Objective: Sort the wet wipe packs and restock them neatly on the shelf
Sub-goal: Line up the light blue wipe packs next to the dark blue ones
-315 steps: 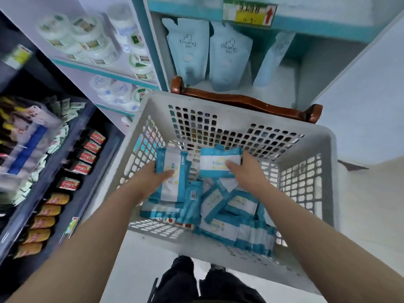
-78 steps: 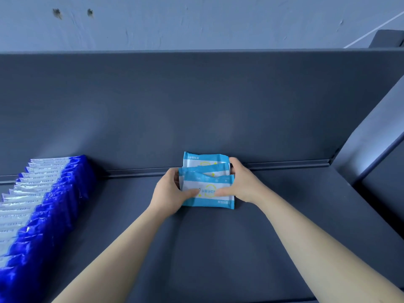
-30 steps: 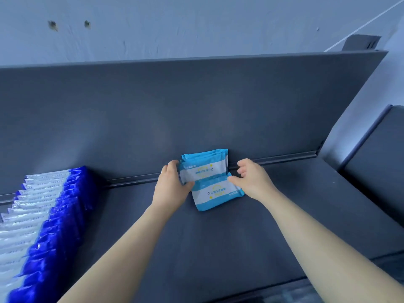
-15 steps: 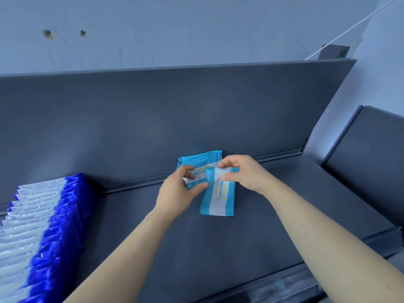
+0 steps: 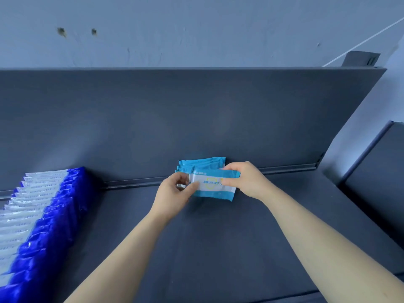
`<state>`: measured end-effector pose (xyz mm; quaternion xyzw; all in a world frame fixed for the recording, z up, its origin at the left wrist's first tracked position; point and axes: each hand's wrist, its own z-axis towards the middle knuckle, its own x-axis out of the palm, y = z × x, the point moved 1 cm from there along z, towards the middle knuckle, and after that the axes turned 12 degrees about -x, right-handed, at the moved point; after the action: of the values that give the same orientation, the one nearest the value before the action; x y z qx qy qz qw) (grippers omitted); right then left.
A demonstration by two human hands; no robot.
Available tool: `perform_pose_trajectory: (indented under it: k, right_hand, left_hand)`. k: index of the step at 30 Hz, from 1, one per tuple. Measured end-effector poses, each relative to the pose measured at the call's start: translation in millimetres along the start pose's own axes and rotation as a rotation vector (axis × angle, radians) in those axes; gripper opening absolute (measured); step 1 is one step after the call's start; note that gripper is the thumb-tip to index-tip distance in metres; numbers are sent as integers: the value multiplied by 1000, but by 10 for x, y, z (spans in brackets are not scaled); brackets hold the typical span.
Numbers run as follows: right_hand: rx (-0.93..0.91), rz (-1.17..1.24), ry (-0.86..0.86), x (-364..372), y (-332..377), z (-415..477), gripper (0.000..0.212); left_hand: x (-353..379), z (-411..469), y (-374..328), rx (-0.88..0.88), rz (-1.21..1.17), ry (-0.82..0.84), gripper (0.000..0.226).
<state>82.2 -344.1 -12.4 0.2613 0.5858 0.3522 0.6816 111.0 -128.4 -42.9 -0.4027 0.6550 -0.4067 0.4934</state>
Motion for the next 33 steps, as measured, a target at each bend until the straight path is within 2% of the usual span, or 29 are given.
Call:
perform_pose_trajectory:
  k: [3,9,12,15,22,26,33]
  right_hand:
    - [9,-110,-36,44,-34,137,30]
    - [41,-305,-115,219,-98,185,44]
    - [81,-318,-73,268,-146,145,53]
    - [99,-343,-34,298,-154,99,50]
    - [108,-348,-89,260,-116,12,56]
    - [113,-381,-149,182,-3,-133,68]
    - [118,-583,-271,86,429,-734,47]
  left_hand:
    - [7,62,65,57,296,-194,12]
    - [35,98,93,33,451,-420,21]
    - [66,66,116,27,519,-419,27]
    - [74,50,127,6,530,-394,32]
    - [-8,37,69,49,459,-373,29]
    - [-48,-21,-63,187,472,-398,25]
    - [108,-267,-263,659,726,-321,21]
